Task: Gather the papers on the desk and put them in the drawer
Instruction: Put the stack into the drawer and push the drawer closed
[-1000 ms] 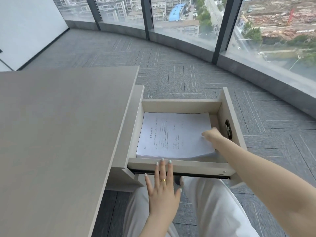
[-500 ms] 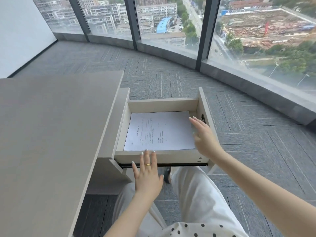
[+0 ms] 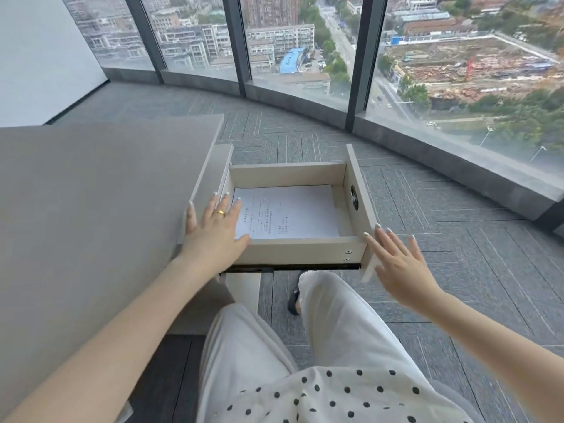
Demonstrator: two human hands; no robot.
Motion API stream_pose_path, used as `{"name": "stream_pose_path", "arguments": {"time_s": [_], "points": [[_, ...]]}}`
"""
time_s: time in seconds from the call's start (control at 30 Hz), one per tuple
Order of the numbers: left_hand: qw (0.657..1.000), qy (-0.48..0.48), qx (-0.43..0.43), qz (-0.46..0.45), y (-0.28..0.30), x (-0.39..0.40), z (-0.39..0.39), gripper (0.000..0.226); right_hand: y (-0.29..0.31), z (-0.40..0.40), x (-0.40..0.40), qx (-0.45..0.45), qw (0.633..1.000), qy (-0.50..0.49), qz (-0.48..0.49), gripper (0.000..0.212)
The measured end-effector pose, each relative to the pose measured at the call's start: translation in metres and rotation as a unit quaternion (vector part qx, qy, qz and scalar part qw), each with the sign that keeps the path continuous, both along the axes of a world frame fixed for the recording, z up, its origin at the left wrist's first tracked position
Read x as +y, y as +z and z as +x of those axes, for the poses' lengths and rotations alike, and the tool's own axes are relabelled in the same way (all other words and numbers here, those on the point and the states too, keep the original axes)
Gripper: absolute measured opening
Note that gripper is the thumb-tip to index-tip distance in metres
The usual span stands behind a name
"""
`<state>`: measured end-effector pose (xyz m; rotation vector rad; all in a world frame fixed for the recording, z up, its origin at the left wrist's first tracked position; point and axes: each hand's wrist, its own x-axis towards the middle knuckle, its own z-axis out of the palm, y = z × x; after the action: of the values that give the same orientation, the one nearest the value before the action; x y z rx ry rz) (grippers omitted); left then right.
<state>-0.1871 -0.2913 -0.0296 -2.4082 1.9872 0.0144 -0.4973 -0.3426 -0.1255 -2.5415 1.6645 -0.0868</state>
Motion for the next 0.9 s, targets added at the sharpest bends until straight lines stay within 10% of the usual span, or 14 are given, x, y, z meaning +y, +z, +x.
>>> {"name": "stream_pose_path", "arguments": {"time_s": [0.9], "points": [[0.983, 0.093, 0.138, -0.071, 0.009, 0.066, 0.075, 0.047, 0.012, 0.109, 0.019, 0.022, 0.996, 0.086, 0.027, 0.090]]}}
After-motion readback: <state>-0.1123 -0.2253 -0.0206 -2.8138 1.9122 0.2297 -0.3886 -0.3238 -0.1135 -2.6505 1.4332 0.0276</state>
